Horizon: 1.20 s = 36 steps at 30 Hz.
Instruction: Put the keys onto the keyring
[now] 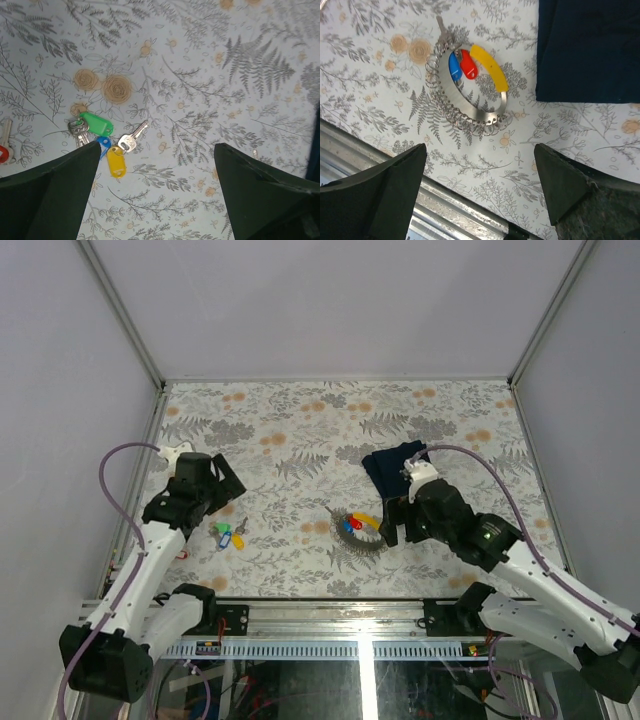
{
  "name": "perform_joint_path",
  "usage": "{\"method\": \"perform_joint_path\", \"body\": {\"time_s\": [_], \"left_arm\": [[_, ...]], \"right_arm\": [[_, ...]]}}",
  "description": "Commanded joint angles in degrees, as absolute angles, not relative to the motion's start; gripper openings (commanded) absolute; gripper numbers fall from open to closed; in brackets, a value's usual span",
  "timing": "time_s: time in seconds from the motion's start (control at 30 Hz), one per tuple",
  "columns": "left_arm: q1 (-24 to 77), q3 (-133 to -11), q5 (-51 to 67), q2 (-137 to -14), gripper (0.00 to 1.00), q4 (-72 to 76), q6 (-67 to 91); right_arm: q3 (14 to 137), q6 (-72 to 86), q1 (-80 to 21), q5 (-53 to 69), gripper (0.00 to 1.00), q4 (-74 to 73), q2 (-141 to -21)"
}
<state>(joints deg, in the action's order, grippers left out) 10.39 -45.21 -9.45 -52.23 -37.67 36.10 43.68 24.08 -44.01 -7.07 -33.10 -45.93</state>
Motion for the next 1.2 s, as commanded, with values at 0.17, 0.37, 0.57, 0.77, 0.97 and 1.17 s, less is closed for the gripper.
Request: {"method": "perform_joint_path", "body": {"time_s": [0.17,0.37,0.57,0.77,0.97,1.17], "left_arm": [[12.7,-40.2,-18.9,-57.0,1.00,-34.6,43.0],[10.3,-39.4,-24.4,-61.8,0.99,-34.5,41.1],[10.0,-38.4,-24.7,-67.9,0.99,-31.4,44.1],[8.6,-34.7,-22.2,-65.8,0.82,-26.2,46.0],[8.4,-34.2,-26.0,-68.4,0.65,-26.3,44.2],[7.6,-35.4,-25.0,-71.7,0.52,-24.6,43.8]], "right_arm": [[43.9,23.4,-43.9,1.9,0.84,-28.9,-59.5],[46.0,21.7,-43.8,4.8,0.79,-28.4,-65.1],[46.2,21.0,-43.9,5.3,0.78,-28.7,-65.5],[44.9,21.3,-43.8,6.9,0.76,-28.0,-64.8],[44.5,21.3,-43.8,6.2,0.72,-28.0,-65.0],[44.8,21.6,-43.8,6.9,0.70,-28.6,-64.7]]}}
